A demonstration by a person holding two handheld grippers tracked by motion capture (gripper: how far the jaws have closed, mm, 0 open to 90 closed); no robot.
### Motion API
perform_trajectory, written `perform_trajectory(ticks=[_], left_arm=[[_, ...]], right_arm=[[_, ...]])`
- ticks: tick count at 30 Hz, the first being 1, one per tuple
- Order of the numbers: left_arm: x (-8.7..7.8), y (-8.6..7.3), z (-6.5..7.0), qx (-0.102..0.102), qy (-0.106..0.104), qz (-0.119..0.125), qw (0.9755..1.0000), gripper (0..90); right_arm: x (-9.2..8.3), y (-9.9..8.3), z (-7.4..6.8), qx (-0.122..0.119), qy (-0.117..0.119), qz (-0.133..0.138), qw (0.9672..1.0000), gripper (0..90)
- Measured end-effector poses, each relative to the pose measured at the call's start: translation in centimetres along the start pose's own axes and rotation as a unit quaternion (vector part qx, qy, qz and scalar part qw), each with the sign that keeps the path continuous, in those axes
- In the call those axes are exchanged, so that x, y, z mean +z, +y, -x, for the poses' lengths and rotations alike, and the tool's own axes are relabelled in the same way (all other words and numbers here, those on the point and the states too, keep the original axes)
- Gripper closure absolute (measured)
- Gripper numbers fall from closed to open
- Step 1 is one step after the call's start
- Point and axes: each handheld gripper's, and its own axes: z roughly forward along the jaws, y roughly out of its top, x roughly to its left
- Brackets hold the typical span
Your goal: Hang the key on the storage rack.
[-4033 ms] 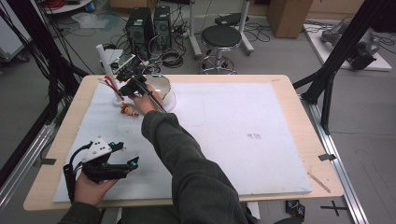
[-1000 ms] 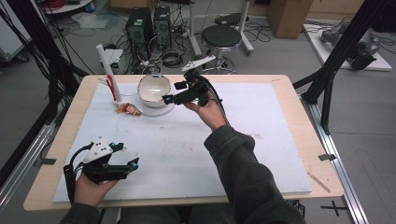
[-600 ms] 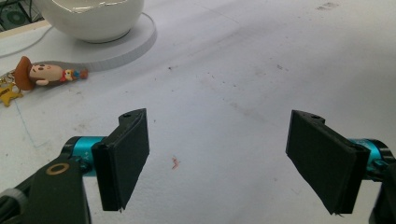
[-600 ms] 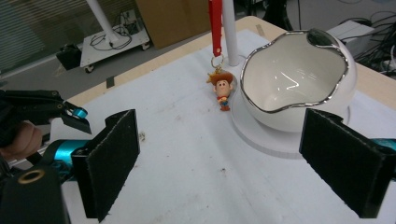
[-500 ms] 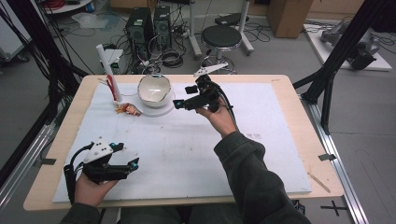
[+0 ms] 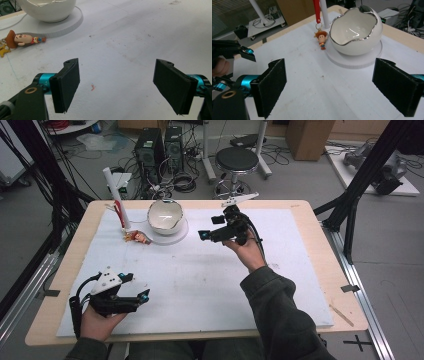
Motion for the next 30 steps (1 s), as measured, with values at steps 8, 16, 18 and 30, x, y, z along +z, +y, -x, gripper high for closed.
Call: perform_trajectory(ticks=[8, 16, 18, 30], left_arm=[[0.1, 0.0, 0.1, 0.001, -0.001, -0.002, 1.0000, 21.8], [0.1, 0.0, 0.1, 0.001, 0.000, -0.003, 1.0000, 21.8], [0.1, 0.0, 0.1, 0.003, -0.001, -0.004, 1.0000, 21.8], [0.2, 0.0, 0.1, 0.001, -0.001, -0.004, 1.0000, 21.8]], right_arm=[[-1.0, -1.2, 0.2, 0.001, -0.007, 0.002, 1.0000, 11.2], [-1.7, -2.2, 0.2, -0.003, -0.015, -0.006, 0.9999, 11.2], [-1.9, -2.5, 0.1, -0.002, -0.015, -0.005, 0.9999, 11.2], [-3.3, -3.9, 0.3, 0.001, -0.027, 0.000, 0.9996, 11.2]])
